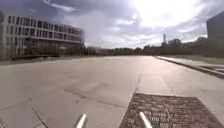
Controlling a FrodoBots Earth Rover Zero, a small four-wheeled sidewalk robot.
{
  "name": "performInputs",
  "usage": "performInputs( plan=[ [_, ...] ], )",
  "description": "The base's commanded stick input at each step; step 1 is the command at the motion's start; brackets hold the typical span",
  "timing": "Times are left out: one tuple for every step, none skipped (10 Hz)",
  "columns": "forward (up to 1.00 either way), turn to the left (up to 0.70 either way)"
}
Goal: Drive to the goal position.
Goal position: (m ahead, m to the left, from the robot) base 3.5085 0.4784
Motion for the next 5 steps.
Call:
performInputs(
  plan=[
    [0.50,0.00],
    [0.50,0.00],
    [0.50,0.00],
    [0.50,0.00],
    [0.50,0.00]
  ],
)
